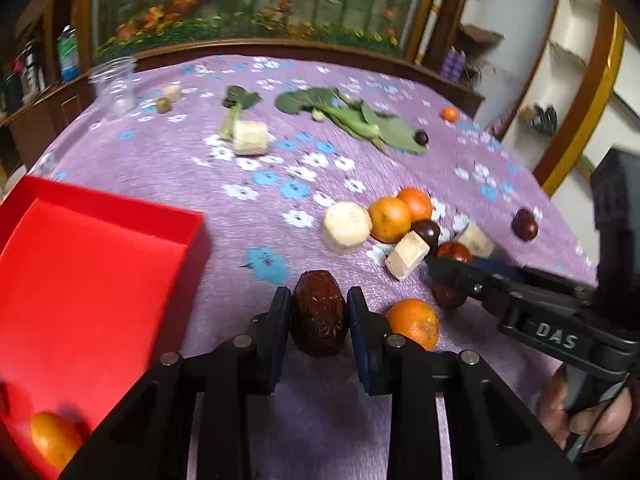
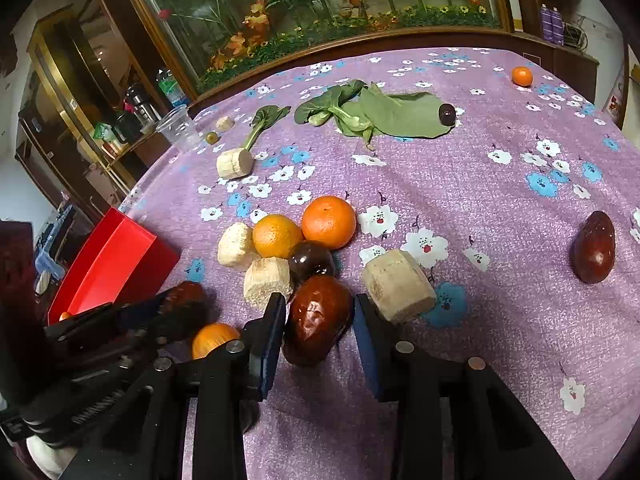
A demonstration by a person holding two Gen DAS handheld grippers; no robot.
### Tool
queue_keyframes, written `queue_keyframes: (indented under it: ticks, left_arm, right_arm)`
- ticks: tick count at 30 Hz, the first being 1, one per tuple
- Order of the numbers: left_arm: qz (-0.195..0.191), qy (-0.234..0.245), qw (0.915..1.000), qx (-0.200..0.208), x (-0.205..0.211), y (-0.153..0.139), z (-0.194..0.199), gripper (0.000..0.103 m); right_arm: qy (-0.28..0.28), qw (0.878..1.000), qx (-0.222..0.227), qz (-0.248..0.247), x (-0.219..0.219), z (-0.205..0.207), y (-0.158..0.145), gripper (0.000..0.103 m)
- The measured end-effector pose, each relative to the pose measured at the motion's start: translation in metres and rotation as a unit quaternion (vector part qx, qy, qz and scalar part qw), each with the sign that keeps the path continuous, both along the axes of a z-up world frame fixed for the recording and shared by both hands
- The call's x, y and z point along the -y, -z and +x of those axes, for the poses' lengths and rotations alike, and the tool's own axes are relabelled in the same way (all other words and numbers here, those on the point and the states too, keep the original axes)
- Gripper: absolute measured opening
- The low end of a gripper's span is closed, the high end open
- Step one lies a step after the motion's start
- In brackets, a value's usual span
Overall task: Organize fruits
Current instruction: 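Grasp a red date with the left gripper while the right gripper grasps another date, then carry the date into the red tray and open the left gripper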
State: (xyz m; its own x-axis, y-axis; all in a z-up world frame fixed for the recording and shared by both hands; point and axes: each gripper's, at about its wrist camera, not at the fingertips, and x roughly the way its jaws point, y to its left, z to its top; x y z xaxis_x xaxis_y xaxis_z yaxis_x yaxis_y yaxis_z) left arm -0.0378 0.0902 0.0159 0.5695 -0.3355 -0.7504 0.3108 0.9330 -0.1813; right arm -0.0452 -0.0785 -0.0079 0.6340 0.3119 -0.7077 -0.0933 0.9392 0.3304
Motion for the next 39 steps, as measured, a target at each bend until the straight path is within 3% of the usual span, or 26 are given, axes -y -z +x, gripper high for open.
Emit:
queue_keyframes:
  ticks: [7,13,21,30,39]
  left_arm:
    - [-0.032,-0.047,0.9982,0.021,-0.045,-0.021,-0.032,0.027]
    - [-0.05,-0.107,0.9917,0.051,-0.1,-0.042,-0.064,0.028]
    - [-0.026,-0.166,0.9814,0.092,-0.148,-0.058,-0.09,0.028]
    - [-0.027,-0.227,0.969,0.093,-0.208,-0.056,-0.095,0.028]
    - [-0.029,-0.238,0.9675,0.08,-0.241,-0.053,-0.064,0.028]
  right_arm:
    - [0.003,1.0,0.02,0.003,-0.003,-0.012,-0.009,0.034]
    - [-0.006,0.999,0.042,0.025,-0.013,-0.038,-0.029,0.033]
    - [-0.061,0.996,0.052,0.04,-0.055,-0.056,-0.055,0.034]
    - [-0.144,0.987,0.032,0.065,-0.124,-0.056,-0.061,0.032]
    - [-0.19,0.981,0.022,0.034,-0.187,-0.031,-0.054,0.031]
